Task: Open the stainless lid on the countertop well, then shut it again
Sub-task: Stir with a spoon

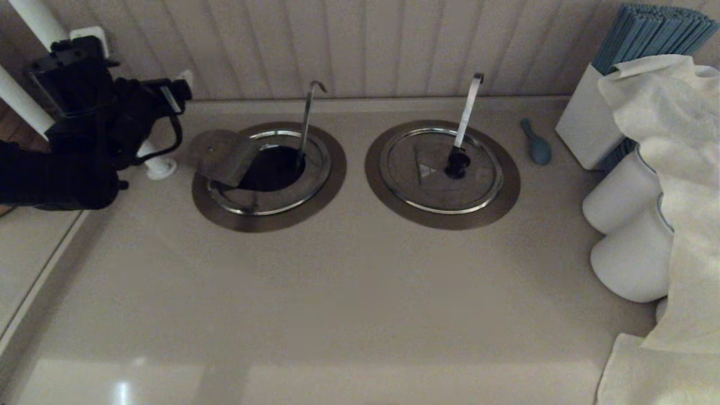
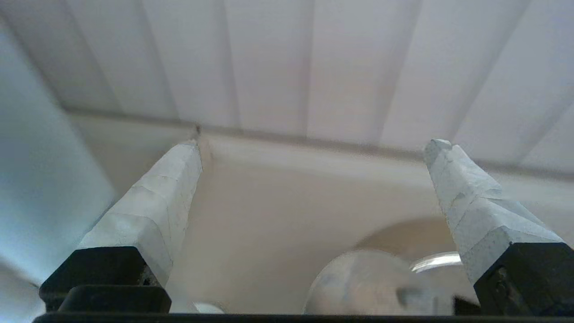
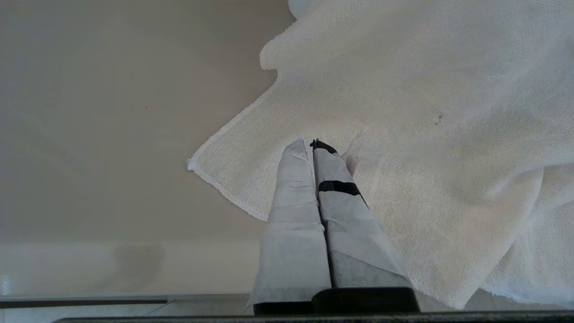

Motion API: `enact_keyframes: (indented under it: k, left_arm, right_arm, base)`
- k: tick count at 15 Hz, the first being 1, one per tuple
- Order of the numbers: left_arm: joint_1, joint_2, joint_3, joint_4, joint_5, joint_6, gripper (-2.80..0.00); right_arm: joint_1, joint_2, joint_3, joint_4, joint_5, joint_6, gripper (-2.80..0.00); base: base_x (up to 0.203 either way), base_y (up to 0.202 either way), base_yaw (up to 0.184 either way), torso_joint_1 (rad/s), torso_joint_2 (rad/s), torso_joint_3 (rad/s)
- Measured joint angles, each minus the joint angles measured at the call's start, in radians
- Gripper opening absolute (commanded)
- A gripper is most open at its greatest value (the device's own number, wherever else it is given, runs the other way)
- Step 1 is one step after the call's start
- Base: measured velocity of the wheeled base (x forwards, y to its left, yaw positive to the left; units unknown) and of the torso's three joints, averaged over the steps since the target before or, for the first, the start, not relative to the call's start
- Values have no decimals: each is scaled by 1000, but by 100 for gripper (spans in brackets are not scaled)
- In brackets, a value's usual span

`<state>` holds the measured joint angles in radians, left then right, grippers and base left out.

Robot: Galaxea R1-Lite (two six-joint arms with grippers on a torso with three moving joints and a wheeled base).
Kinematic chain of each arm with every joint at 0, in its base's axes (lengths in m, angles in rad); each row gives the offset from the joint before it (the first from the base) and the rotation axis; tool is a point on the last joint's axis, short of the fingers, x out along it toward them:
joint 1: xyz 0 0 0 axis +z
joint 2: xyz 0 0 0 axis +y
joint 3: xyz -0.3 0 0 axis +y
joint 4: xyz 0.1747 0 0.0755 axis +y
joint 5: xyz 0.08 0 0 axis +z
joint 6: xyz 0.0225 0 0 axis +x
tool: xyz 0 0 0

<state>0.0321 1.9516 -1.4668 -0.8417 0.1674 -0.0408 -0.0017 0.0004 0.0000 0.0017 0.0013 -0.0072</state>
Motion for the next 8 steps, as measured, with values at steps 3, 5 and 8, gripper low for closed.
enact_keyframes:
  k: [3, 5, 8]
  left_arm:
    - [-15, -63, 21, 1, 0, -2, 0]
    - [-57, -93, 38, 4, -1, -4, 0]
    - [-178, -93, 55, 46, -2, -20, 0]
  right_arm:
    - [0, 0, 0, 0, 0, 0, -280]
    - [0, 0, 0, 0, 0, 0, -280]
    - [0, 0, 0, 0, 0, 0, -280]
  base:
    - [0, 0, 0, 0, 0, 0]
    - [0, 0, 0, 0, 0, 0]
    - [0, 0, 0, 0, 0, 0]
